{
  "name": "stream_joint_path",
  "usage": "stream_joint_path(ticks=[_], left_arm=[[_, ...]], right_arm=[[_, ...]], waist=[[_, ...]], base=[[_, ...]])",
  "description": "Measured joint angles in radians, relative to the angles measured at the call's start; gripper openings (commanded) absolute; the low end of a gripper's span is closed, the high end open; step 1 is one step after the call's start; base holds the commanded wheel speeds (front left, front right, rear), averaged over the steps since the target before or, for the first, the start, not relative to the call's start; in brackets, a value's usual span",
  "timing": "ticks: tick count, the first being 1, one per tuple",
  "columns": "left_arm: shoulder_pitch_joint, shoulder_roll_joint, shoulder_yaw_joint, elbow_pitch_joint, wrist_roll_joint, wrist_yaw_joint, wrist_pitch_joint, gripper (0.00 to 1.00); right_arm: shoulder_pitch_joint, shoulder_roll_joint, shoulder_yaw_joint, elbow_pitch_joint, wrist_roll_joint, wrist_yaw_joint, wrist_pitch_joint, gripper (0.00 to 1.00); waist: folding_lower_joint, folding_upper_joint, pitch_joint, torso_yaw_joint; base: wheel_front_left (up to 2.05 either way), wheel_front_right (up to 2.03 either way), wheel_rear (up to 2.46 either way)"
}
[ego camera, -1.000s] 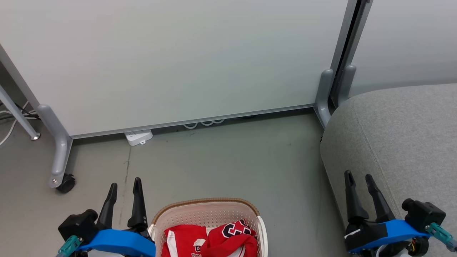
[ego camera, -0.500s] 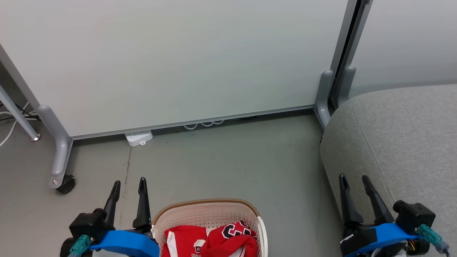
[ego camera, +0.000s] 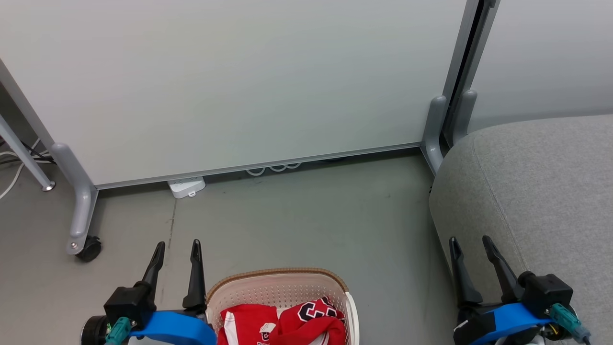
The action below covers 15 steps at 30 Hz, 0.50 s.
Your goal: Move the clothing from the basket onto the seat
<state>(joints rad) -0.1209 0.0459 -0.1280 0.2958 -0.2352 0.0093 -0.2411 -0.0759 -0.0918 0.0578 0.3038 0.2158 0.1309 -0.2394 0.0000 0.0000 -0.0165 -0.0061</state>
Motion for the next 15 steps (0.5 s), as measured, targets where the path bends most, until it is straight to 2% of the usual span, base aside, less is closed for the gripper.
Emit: stream_joint_path(ticks=[15], left_arm=[[0.002,0.001,-0.006,0.025,0.057,-0.003,-0.021,1.00]], right_arm=[[0.004,0.000,0.006,0.010,-0.081,0.000,-0.022,1.00]], waist=[[0.0000,0.0000,-0.007,0.003]], base=[[0.00,0.00,0.00]])
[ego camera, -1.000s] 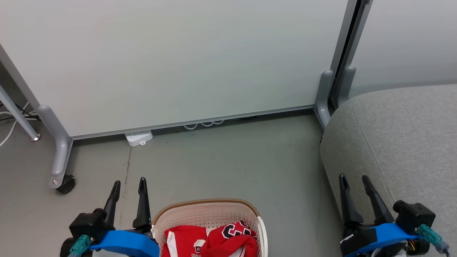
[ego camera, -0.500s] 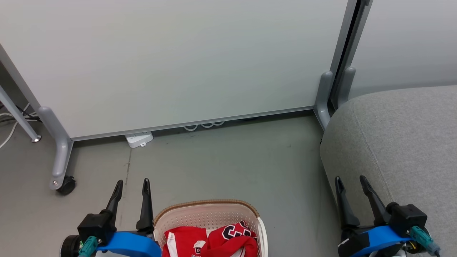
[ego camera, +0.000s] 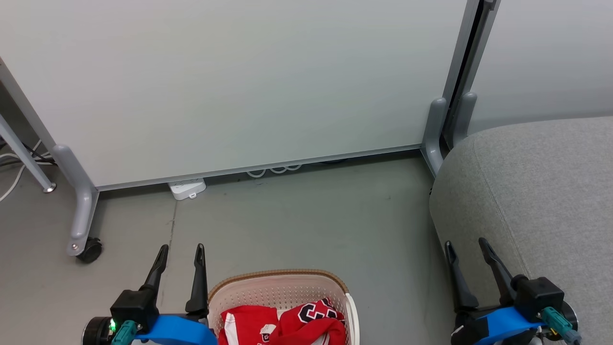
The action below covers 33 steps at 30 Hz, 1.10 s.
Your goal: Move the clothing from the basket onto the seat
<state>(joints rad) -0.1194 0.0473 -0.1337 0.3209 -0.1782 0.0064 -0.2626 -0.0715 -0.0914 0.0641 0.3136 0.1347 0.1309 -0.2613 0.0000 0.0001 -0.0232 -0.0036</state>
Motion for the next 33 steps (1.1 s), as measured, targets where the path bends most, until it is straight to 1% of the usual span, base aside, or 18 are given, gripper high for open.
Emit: stream_joint_path(ticks=[15,31,33], left_arm=[[0.001,0.000,0.004,0.012,-0.027,-0.001,0.000,1.00],[0.000,0.000,0.007,0.027,-0.030,-0.009,0.000,1.00],[-0.005,0.000,0.000,0.038,-0.024,-0.017,0.000,1.00]], right_arm=[[0.000,0.002,-0.019,0.017,-0.011,0.000,0.000,1.00],[0.002,0.009,-0.030,0.030,-0.021,0.000,0.000,1.00],[0.002,0.009,-0.029,0.031,-0.021,0.000,0.000,1.00]], waist=[[0.0000,0.0000,0.003,-0.002],[0.0000,0.0000,0.010,-0.004],[0.0000,0.0000,0.014,-0.006]], base=[[0.00,0.00,0.00],[0.00,0.00,0.00],[0.00,0.00,0.00]])
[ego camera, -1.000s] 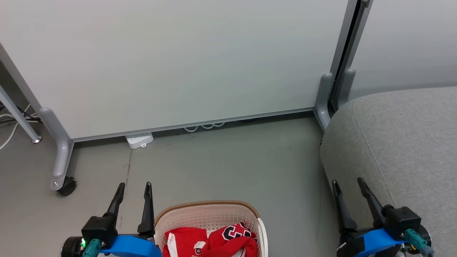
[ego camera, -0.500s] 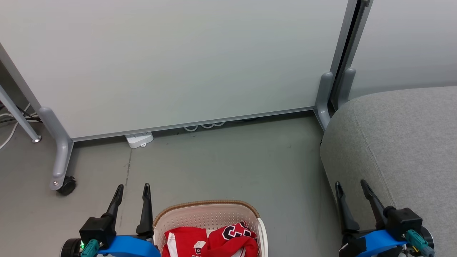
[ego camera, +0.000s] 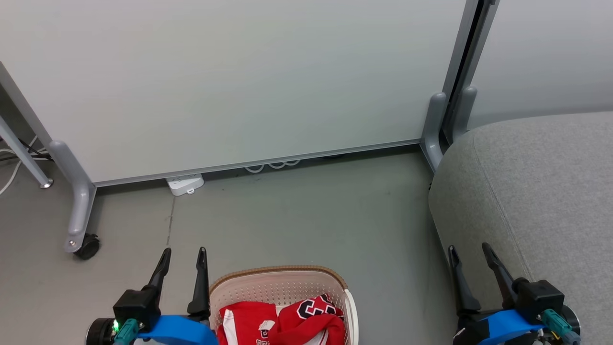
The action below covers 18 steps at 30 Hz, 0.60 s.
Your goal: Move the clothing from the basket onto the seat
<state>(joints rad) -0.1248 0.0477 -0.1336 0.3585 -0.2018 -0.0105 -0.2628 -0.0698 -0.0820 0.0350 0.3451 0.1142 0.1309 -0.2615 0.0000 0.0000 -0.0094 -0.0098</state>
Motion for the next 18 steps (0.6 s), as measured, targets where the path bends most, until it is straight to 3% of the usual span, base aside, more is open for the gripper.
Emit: stream_joint_path(ticks=[8,18], left_arm=[[-0.110,0.000,-0.046,0.100,0.058,-0.046,0.000,1.00],[-0.328,0.005,-0.116,0.286,0.132,-0.095,0.000,1.00]], right_arm=[[-0.017,-0.004,0.011,-0.009,0.000,0.000,0.000,1.00],[-0.138,-0.017,0.011,-0.054,0.020,0.000,-0.001,1.00]], waist=[[0.0000,0.0000,0.043,-0.032],[0.0003,0.0000,0.191,-0.090]], base=[[0.00,0.00,0.00],[0.00,0.00,0.00]])
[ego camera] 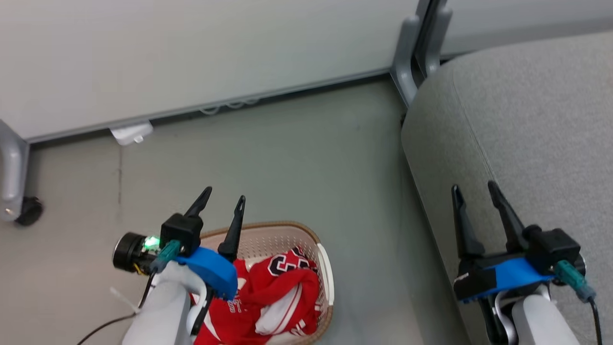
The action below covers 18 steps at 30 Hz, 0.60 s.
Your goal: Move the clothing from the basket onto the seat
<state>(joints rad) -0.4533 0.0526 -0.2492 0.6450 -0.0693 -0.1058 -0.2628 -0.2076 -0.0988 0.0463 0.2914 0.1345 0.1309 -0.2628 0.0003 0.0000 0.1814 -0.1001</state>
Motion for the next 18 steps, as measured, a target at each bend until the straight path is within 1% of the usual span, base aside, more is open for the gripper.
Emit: stream_joint_path(ticks=[8,12,18], left_arm=[[-0.153,0.020,-0.082,0.170,0.040,-0.019,0.000,1.00],[-0.221,0.032,-0.127,0.241,0.057,-0.020,0.000,1.00],[-0.305,0.047,-0.228,0.355,0.084,-0.022,0.000,1.00]], right_arm=[[-0.100,-0.003,-0.016,-0.041,0.016,0.000,-0.002,1.00],[-0.152,-0.004,-0.023,-0.062,0.022,0.000,-0.002,1.00],[-0.214,-0.003,-0.027,-0.090,0.026,0.000,-0.002,1.00]], waist=[[0.0000,0.0000,0.149,-0.049],[0.0000,0.0000,0.228,-0.071],[0.0000,0.0000,0.344,-0.099]], base=[[0.00,0.00,0.00],[0.00,0.00,0.00],[0.00,0.00,0.00]])
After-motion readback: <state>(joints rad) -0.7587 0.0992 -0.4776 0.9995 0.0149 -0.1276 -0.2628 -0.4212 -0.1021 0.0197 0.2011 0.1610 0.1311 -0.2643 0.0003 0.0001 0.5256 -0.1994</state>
